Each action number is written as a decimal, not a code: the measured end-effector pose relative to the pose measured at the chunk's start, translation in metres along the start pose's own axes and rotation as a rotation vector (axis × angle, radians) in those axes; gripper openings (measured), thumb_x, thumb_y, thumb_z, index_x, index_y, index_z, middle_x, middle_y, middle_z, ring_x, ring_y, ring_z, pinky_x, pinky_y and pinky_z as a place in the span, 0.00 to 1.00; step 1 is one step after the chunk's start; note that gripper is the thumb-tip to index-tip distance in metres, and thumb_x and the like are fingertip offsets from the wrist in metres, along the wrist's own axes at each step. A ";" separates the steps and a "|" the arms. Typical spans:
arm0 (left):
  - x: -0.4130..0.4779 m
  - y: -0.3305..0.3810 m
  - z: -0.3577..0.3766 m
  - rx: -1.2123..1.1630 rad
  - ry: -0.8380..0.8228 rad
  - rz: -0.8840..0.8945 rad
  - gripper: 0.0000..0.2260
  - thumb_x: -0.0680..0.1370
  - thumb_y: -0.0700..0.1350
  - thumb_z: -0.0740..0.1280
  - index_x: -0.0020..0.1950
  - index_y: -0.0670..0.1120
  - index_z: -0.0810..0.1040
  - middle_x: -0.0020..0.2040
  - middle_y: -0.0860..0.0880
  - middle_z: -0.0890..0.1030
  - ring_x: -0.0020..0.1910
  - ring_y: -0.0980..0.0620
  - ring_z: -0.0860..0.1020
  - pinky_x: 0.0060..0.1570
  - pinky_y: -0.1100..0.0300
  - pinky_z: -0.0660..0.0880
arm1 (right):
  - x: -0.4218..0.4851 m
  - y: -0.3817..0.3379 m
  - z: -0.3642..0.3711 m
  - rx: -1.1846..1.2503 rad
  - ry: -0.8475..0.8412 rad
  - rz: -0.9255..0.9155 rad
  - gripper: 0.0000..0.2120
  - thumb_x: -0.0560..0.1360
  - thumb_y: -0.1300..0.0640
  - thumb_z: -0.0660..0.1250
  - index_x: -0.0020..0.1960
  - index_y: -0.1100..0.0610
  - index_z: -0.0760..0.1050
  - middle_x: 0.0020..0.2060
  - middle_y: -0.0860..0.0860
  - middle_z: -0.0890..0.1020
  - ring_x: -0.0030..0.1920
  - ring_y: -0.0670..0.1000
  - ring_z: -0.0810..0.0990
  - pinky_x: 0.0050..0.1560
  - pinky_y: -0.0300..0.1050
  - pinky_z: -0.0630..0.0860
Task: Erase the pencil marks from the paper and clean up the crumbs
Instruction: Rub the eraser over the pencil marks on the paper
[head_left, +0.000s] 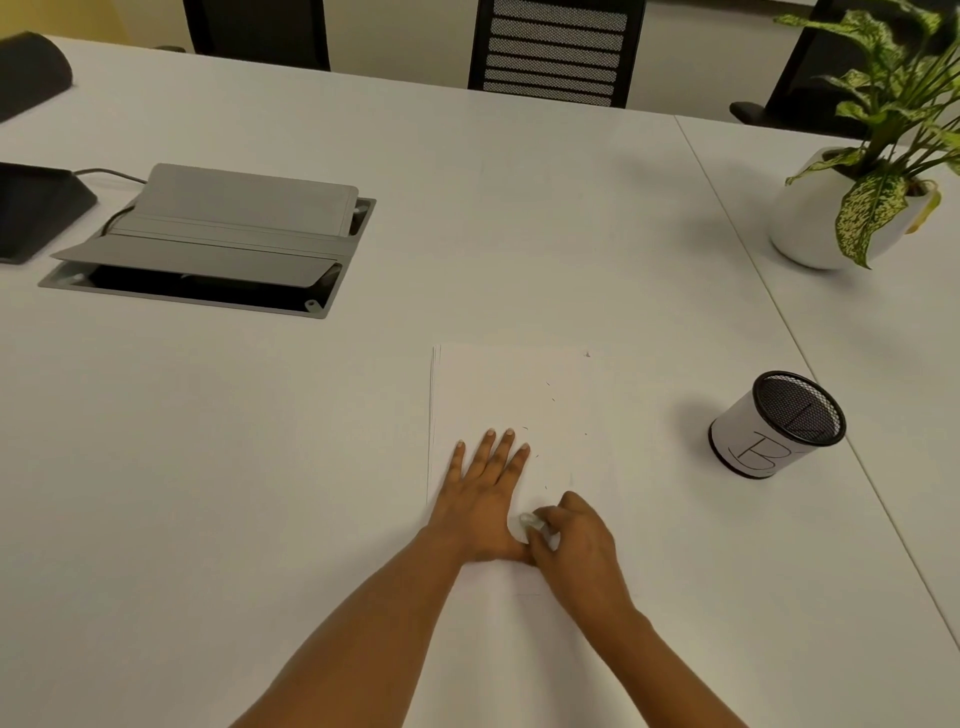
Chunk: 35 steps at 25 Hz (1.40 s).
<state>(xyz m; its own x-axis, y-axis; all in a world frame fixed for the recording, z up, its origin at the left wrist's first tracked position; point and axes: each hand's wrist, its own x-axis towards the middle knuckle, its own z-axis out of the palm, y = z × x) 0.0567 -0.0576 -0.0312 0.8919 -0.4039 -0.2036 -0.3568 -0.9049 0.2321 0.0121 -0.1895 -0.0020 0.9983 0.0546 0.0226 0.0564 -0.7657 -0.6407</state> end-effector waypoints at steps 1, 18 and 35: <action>0.000 0.001 0.000 -0.006 0.006 0.001 0.56 0.58 0.78 0.52 0.74 0.50 0.34 0.74 0.49 0.32 0.71 0.50 0.29 0.68 0.46 0.28 | 0.004 0.004 -0.005 -0.017 0.026 0.022 0.08 0.74 0.59 0.64 0.42 0.63 0.79 0.31 0.44 0.65 0.32 0.41 0.67 0.31 0.29 0.63; 0.000 0.003 -0.004 -0.034 -0.047 -0.003 0.58 0.58 0.78 0.58 0.74 0.50 0.33 0.73 0.49 0.29 0.69 0.50 0.26 0.67 0.45 0.28 | 0.039 0.028 -0.030 -0.151 0.080 0.047 0.09 0.74 0.59 0.64 0.45 0.65 0.78 0.36 0.53 0.70 0.35 0.50 0.68 0.31 0.29 0.59; 0.000 0.002 -0.003 -0.018 -0.048 0.000 0.58 0.58 0.78 0.59 0.74 0.51 0.32 0.73 0.50 0.29 0.69 0.50 0.26 0.66 0.45 0.27 | 0.050 0.030 -0.028 -0.174 0.085 -0.034 0.08 0.74 0.61 0.65 0.42 0.66 0.79 0.33 0.54 0.70 0.35 0.53 0.71 0.35 0.42 0.68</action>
<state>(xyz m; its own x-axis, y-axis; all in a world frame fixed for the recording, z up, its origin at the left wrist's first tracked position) 0.0570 -0.0591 -0.0283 0.8774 -0.4103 -0.2487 -0.3513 -0.9025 0.2493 0.0643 -0.2279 0.0012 0.9932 0.0337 0.1111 0.0848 -0.8638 -0.4966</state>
